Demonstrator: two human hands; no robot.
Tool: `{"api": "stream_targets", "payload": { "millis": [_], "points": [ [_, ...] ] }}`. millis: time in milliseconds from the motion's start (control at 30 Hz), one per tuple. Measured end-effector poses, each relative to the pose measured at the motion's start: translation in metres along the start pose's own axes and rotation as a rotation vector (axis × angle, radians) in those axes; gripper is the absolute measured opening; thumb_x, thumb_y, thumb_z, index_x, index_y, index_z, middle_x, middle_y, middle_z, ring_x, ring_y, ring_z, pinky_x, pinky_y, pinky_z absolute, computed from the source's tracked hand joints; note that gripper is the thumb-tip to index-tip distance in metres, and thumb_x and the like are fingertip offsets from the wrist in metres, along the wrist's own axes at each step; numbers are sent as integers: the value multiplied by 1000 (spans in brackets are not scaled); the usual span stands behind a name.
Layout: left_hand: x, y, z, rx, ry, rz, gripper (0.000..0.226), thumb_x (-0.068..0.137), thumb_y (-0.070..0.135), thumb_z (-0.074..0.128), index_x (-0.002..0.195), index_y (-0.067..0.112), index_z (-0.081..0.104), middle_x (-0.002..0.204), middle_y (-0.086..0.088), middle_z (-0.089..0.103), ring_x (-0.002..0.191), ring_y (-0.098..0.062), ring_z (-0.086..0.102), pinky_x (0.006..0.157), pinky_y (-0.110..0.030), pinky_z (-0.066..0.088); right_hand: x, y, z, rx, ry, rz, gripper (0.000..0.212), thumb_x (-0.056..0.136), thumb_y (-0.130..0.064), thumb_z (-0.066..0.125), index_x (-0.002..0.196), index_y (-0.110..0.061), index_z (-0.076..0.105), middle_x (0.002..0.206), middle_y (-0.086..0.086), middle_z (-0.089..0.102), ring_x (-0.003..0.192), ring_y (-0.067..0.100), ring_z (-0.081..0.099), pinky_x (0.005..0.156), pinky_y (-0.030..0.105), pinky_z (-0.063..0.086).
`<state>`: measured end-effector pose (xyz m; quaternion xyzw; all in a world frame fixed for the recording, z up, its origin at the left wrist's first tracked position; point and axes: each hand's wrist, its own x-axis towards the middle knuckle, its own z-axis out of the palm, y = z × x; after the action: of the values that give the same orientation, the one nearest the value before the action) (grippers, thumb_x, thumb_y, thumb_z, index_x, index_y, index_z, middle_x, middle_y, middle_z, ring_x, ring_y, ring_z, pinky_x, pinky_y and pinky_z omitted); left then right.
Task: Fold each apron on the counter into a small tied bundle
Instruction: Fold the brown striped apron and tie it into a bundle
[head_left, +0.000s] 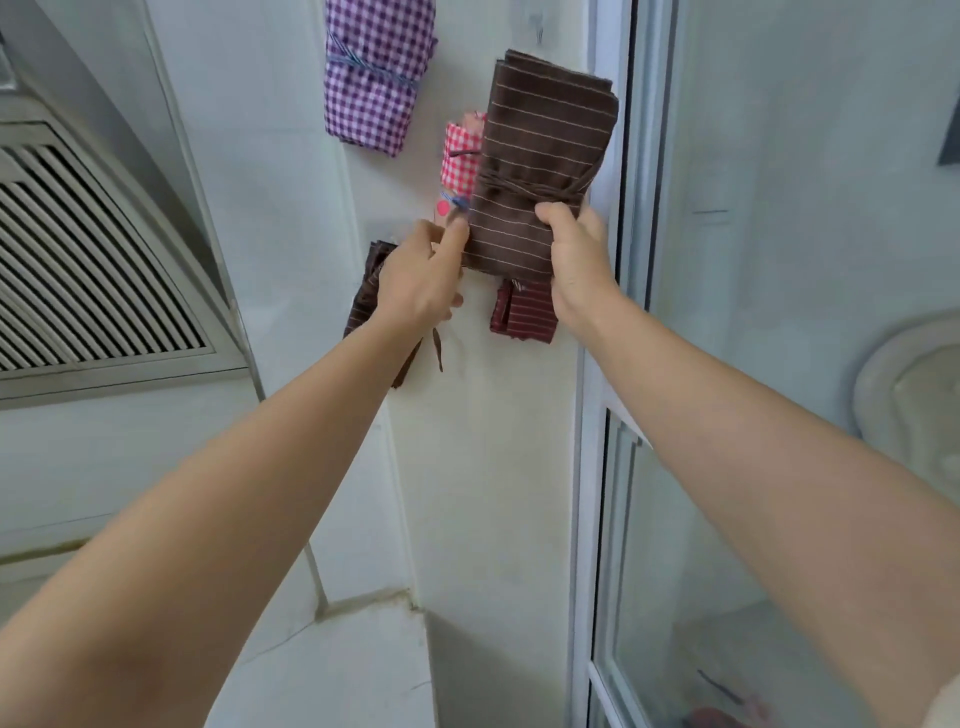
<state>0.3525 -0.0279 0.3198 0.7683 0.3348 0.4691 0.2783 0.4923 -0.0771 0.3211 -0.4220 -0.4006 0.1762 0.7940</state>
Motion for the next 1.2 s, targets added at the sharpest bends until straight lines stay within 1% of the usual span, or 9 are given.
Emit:
{"api": "stream_targets", "payload": {
  "millis": [133, 267, 400, 533, 633, 733, 833, 1000, 1200],
  "points": [
    [30, 19, -4, -50, -38, 90, 38, 97, 50, 44, 112, 17, 55, 98, -2, 68, 69, -17, 68, 61, -32, 58, 27, -16, 4, 66, -20, -30, 16, 94, -21, 57, 108, -25, 63, 108, 3, 71, 104, 21, 67, 95, 45, 54],
    [54, 34, -3, 5, 68, 196, 41, 89, 58, 48, 90, 19, 61, 80, 1, 70, 72, -18, 70, 72, -44, 60, 49, -30, 6, 109, -24, -57, 9, 94, -18, 57, 96, -18, 65, 93, 4, 72, 93, 22, 69, 91, 43, 56],
    [65, 54, 2, 101, 245, 345, 37, 86, 61, 50, 77, 26, 58, 72, 9, 65, 74, -8, 61, 69, -29, 45, 71, -45, 5, 171, 2, -47, 16, 87, -23, 53, 88, -13, 65, 89, 9, 70, 87, 27, 66, 83, 45, 55],
    [79, 79, 2, 58, 266, 383, 38, 85, 61, 53, 85, 24, 60, 76, 8, 67, 77, -9, 64, 72, -30, 49, 89, -64, 7, 169, 26, -79, 20, 91, -25, 50, 88, -13, 66, 91, 10, 71, 96, 31, 69, 90, 51, 54],
    [97, 92, 0, 18, 259, 385, 34, 87, 57, 54, 91, 23, 61, 74, 9, 65, 74, -6, 64, 76, -31, 52, 103, -78, 12, 162, 15, -107, 17, 94, -22, 51, 92, -13, 66, 91, 9, 72, 99, 31, 69, 89, 48, 55],
    [115, 102, 0, 37, 254, 356, 34, 92, 51, 53, 103, 21, 62, 78, 15, 60, 75, -1, 59, 75, -25, 50, 119, -87, 19, 156, -2, -95, 15, 96, -19, 53, 95, -11, 66, 88, 7, 73, 90, 26, 70, 86, 43, 57],
    [131, 104, 1, 66, 229, 325, 38, 96, 48, 50, 114, 17, 62, 89, 9, 63, 73, 0, 60, 69, -18, 50, 135, -85, 21, 156, -2, -76, 12, 97, -18, 55, 101, -13, 65, 94, 7, 73, 93, 25, 71, 89, 42, 57],
    [152, 108, 5, 187, 215, 336, 44, 96, 45, 50, 127, 14, 59, 105, -1, 69, 90, -14, 66, 87, -34, 54, 158, -81, 27, 88, 50, -37, 34, 97, -25, 56, 128, -12, 55, 119, 10, 67, 112, 26, 63, 102, 49, 49],
    [168, 109, 11, 233, 195, 359, 41, 98, 43, 49, 130, 18, 54, 117, -4, 64, 98, -19, 64, 83, -40, 57, 169, -80, 29, 51, 71, -20, 39, 96, -21, 53, 132, -10, 51, 117, 11, 66, 106, 27, 65, 95, 48, 54]
  ]
}}
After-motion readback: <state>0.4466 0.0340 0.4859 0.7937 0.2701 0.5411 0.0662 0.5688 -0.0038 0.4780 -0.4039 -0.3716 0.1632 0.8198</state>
